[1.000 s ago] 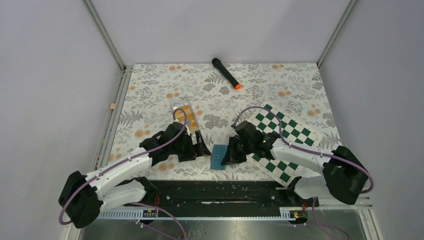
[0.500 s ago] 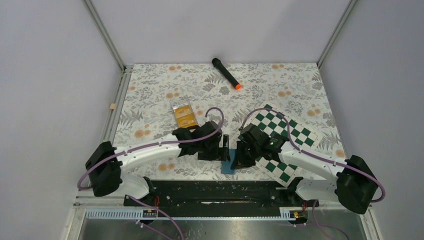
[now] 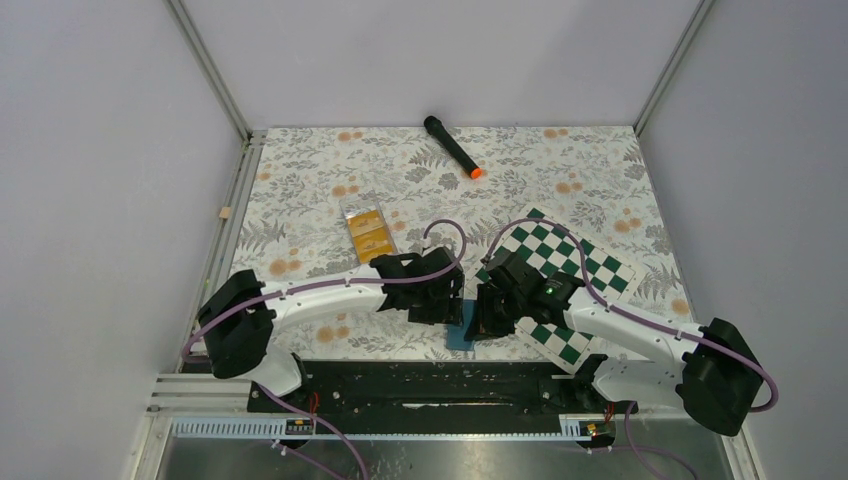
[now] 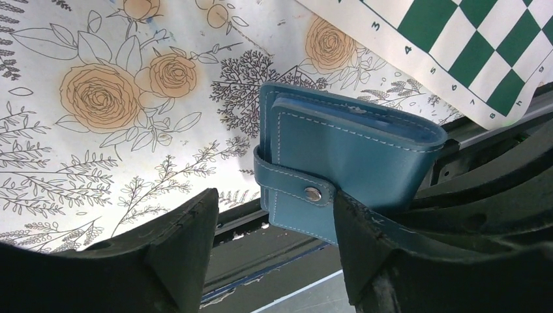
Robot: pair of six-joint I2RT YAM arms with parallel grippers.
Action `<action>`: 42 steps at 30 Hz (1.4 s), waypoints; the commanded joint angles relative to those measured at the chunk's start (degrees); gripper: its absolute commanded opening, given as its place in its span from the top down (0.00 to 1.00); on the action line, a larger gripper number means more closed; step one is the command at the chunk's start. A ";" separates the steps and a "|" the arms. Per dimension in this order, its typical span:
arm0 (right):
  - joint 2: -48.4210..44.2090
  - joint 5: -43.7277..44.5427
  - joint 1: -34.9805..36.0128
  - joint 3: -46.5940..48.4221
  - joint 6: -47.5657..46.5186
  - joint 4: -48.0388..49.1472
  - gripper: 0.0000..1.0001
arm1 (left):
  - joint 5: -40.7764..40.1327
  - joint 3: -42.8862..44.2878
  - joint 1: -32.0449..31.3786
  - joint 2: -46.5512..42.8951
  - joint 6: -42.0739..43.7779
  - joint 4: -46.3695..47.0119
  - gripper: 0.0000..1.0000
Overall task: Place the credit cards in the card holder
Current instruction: Open the card holder at the center of the board.
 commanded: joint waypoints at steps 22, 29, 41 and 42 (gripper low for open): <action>-4.59 -1.96 -0.15 -1.37 0.39 -0.64 1.00 | -9.94 -1.89 2.22 4.06 -2.26 -9.92 0.69; -6.01 -1.99 -0.16 -2.58 0.51 -0.70 1.00 | -4.33 -8.72 4.66 -5.93 -1.05 -0.01 0.57; -6.62 -2.64 -0.16 -2.76 0.76 -0.67 1.00 | 9.07 -15.55 5.46 -14.55 1.29 17.29 0.34; -6.65 -2.63 -0.24 -2.69 0.78 -0.71 1.00 | 9.42 -15.27 5.36 -14.70 1.66 17.73 0.33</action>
